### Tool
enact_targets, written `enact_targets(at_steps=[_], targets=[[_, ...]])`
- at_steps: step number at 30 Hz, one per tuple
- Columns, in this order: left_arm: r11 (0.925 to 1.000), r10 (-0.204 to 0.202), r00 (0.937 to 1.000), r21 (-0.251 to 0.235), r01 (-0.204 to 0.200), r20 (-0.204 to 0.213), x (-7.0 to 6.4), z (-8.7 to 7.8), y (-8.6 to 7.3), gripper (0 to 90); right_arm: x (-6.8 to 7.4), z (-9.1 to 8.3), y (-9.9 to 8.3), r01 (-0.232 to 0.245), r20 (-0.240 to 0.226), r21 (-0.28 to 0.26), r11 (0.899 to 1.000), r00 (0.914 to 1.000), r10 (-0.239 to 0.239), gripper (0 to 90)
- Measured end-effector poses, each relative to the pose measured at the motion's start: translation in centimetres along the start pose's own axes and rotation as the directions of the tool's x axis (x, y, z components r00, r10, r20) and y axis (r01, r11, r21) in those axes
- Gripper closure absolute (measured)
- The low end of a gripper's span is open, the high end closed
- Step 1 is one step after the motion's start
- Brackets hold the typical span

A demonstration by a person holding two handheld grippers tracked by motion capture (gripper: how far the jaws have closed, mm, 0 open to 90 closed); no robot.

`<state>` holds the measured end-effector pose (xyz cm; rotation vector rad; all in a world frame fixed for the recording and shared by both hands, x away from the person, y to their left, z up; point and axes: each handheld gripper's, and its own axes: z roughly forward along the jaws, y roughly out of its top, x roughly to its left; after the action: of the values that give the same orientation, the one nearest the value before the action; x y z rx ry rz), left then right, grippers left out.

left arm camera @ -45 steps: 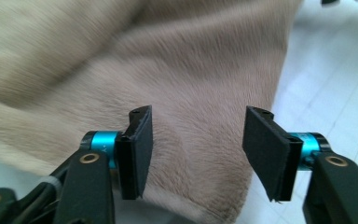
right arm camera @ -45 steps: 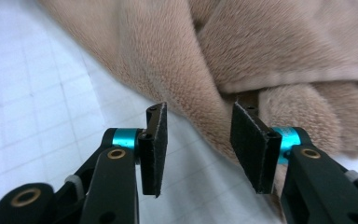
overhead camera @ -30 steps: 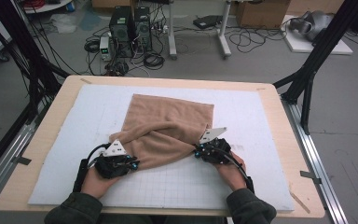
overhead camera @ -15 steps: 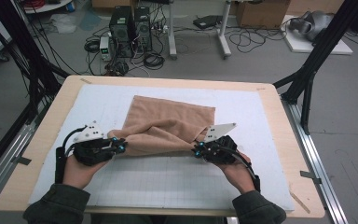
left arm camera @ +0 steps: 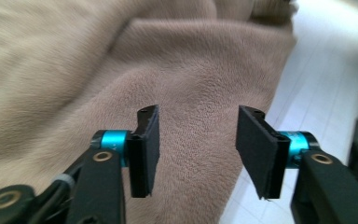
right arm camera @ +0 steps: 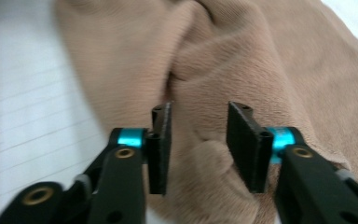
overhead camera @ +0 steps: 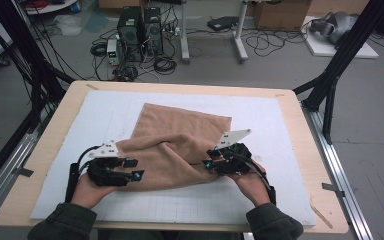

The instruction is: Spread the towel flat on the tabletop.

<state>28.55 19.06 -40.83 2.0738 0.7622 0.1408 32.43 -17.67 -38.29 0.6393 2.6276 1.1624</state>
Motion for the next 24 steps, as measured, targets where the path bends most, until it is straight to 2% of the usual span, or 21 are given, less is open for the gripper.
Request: enact_targets(at_steps=[1, 3, 4, 5, 6, 8, 9, 12, 16, 18, 24], targets=[[0.9997, 0.003, 1.0000, 0.025, -0.003, -0.001, -0.1, 0.7, -0.2, 48.3, -0.3, 0.9, 0.1, -0.025, 0.018, 0.010, 1.000, 0.9995, 0.025, 51.1], [0.9947, 0.034, 0.9994, 0.097, -0.033, -0.008, -0.4, 2.2, -0.6, 51.8, -0.4, 2.5, 0.3, -0.028, 0.036, 0.047, 0.999, 0.9990, 0.026, 51.2], [0.9930, 0.032, 0.9995, 0.114, -0.032, 0.003, -0.5, 2.9, -0.9, 57.4, -0.4, 3.4, 0.5, -0.029, 0.042, 0.061, 0.998, 0.9988, 0.026, 53.1], [0.9917, 0.040, 0.9992, 0.123, -0.038, -0.006, -0.6, 3.6, -1.3, 62.3, -0.5, 4.1, 0.6, -0.016, 0.055, 0.080, 0.997, 0.9984, 0.012, 55.4], [0.9948, 0.052, 0.9983, 0.089, -0.049, -0.027, -0.7, 3.6, -1.5, 65.2, -0.6, 4.8, 0.7, -0.007, 0.074, 0.098, 0.995, 0.9973, 0.000, 60.4], [0.9972, 0.022, 0.9995, 0.072, -0.020, -0.024, -0.4, 3.5, -1.6, 76.4, -1.0, 5.5, 0.7, -0.013, 0.066, 0.112, 0.994, 0.9978, 0.005, 77.0], [0.9974, 0.023, 0.9995, 0.069, -0.022, -0.020, -0.3, 3.4, -1.6, 81.7, -1.3, 5.6, 0.7, -0.014, 0.057, 0.116, 0.993, 0.9983, 0.008, 80.5], [0.9987, 0.024, 0.9994, 0.045, -0.023, -0.026, -0.3, 2.9, -1.4, 85.2, -2.1, 5.0, 0.8, -0.046, 0.068, 0.093, 0.995, 0.9969, 0.040, 82.4], [0.9998, 0.022, 0.9989, 0.005, -0.022, -0.040, 0.0, 1.7, -0.8, 85.8, -3.8, 2.9, 1.2, -0.073, 0.096, 0.060, 0.996, 0.9931, 0.067, 82.8], [0.9992, 0.024, 0.9986, -0.030, -0.025, -0.047, 0.1, 0.8, -0.1, 85.9, -4.7, 2.0, 1.4, -0.086, 0.121, 0.051, 0.995, 0.9895, 0.080, 82.9], [0.9908, 0.023, 0.9947, -0.130, -0.036, -0.101, 1.0, -2.1, 2.3, 86.2, -6.8, 0.0, 1.9, -0.109, 0.179, 0.027, 0.994, 0.9785, 0.102, 83.1]])
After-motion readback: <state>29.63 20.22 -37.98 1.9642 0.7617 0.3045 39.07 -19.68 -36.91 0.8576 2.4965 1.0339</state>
